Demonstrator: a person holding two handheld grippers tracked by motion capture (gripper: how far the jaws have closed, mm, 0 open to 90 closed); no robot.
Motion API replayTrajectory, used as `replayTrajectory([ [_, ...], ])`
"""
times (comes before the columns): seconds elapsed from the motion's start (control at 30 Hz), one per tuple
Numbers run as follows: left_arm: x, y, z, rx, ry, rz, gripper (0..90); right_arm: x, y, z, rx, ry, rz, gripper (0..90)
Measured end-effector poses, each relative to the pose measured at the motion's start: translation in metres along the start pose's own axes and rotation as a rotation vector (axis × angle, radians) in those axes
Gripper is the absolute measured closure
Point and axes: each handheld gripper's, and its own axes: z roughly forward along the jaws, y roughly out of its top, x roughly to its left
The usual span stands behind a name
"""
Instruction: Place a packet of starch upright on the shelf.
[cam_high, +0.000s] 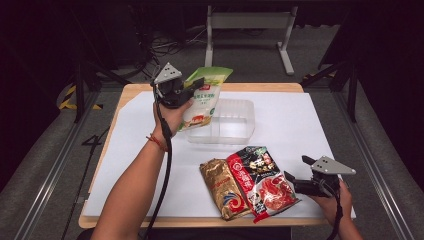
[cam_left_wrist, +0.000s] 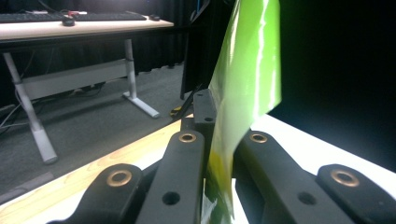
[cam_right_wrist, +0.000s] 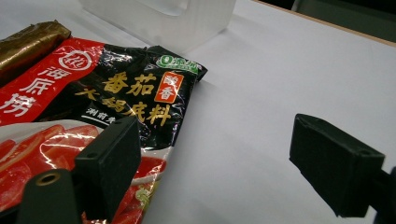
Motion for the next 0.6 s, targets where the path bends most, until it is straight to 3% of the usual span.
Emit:
replayTrajectory([
  [0.2, 0.009, 0.002, 0.016, 0.011, 0.060, -0.014, 89.9, 0.000, -0.001, 0.000, 0.003, 0.002, -0.002, 17.2],
  [0.53, 0.014, 0.003, 0.034, 0.006, 0.111, -0.034, 89.9, -0.001, -0.002, 0.001, 0.007, 0.008, -0.002, 17.2],
  [0.6, 0.014, 0.001, 0.039, 0.000, 0.147, -0.025, 89.8, 0.000, -0.002, 0.001, 0.006, 0.008, -0.010, 17.2],
])
